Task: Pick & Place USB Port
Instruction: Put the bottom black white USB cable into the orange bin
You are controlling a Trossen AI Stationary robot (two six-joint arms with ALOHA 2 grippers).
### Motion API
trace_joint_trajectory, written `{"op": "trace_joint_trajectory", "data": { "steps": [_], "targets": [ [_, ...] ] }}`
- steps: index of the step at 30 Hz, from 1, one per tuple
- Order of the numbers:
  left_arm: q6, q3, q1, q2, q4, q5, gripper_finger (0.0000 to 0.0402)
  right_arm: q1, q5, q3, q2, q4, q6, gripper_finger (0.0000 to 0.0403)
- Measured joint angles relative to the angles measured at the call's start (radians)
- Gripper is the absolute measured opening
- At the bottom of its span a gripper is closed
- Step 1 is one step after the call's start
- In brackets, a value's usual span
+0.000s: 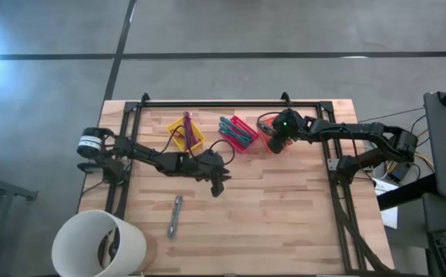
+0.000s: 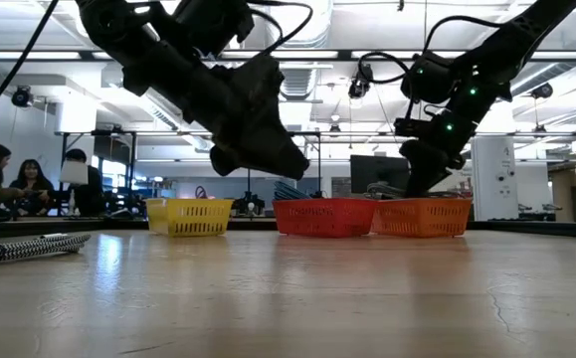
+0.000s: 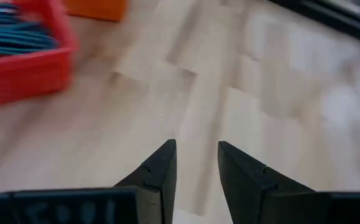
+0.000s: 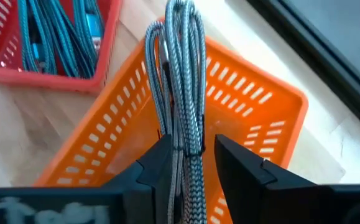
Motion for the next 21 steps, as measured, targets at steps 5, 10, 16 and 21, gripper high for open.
{"op": "trace_joint_trajectory", "data": {
  "steps": [5, 10, 16, 21],
  "targets": [
    [0.0, 0.032, 0.0, -0.004, -0.003, 0.16, 0.011, 0.0, 0.002, 0.027, 0.0, 0.015, 0.048, 0.0121],
    [0.01, 0.056, -0.002, -0.004, -0.034, 0.182, 0.011, 0.0, 0.031, 0.031, 0.0, 0.009, 0.065, 0.0089],
    [0.022, 0.057, -0.001, -0.004, -0.038, 0.178, 0.011, 0.0, 0.052, 0.02, 0.0, 0.006, 0.056, 0.0016],
    [0.023, 0.057, -0.002, -0.004, -0.046, 0.178, 0.011, 0.0, 0.052, 0.034, -0.001, 0.017, 0.117, 0.0011]
  ]
}}
